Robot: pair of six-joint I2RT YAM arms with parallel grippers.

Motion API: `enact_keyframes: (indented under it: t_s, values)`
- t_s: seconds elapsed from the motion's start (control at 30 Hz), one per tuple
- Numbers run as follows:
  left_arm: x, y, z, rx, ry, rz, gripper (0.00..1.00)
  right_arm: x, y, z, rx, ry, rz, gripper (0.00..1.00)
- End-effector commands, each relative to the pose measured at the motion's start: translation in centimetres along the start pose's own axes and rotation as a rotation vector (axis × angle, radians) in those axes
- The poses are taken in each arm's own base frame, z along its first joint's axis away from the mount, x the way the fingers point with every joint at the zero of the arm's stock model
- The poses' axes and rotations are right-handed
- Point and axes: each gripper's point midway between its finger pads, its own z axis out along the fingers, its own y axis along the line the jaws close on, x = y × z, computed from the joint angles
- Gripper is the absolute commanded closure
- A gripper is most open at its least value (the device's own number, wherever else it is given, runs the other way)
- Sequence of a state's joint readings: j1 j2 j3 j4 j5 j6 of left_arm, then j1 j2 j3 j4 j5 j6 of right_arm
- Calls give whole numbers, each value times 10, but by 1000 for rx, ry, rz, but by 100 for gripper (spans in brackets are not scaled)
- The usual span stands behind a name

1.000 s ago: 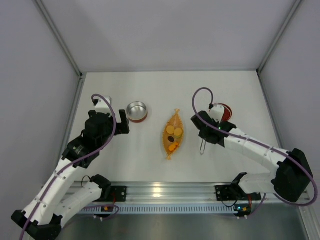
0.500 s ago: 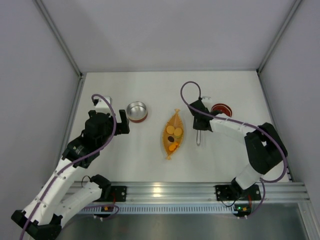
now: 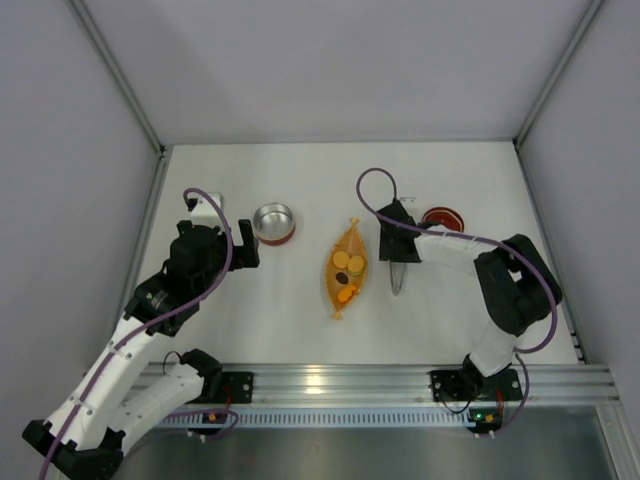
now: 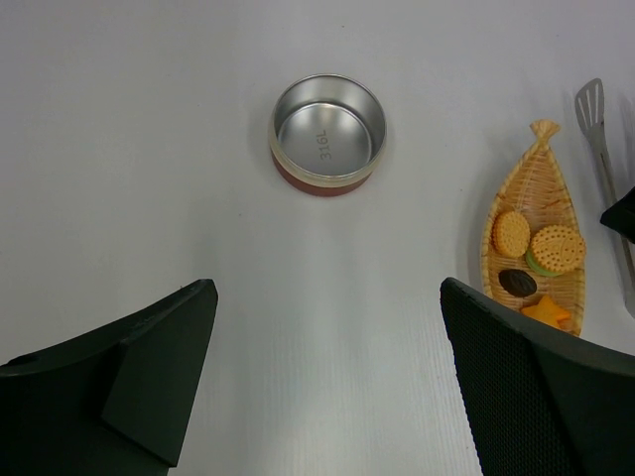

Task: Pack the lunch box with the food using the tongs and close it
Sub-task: Place the clamp at the center of the board.

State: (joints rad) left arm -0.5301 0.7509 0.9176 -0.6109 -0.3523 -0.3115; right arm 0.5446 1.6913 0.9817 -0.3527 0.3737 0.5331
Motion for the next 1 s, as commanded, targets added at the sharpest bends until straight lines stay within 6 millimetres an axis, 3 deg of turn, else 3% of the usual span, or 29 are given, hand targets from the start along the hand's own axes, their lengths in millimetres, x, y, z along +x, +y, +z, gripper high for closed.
enact_keyframes:
  t_s: [0.0,0.13,0.17,0.2,0.43,0.63,0.77,0.97]
  values:
    - [-3,-4,3,19,-17,-4,1,-7,2,6,-10,-28,18,43]
    - [-2,-4,2,21,-14,-3,1,-3,2,5,-20,-29,26,17]
    - [-3,-4,2,20,-15,-4,1,-1,1,5,-18,-26,26,2]
    - [-2,-4,2,21,-15,-4,1,-2,2,3,-29,-29,32,1]
    - [-2,-5,3,24,-13,-3,1,13,-3,-2,-43,-14,94,1]
    - [-1,-5,3,26,-9,-2,1,28,-2,7,-48,9,125,1]
    - [-1,-5,3,25,-7,-2,1,28,0,9,-43,13,125,9]
    - [-1,-5,3,26,-9,-2,1,37,6,9,-13,23,69,13]
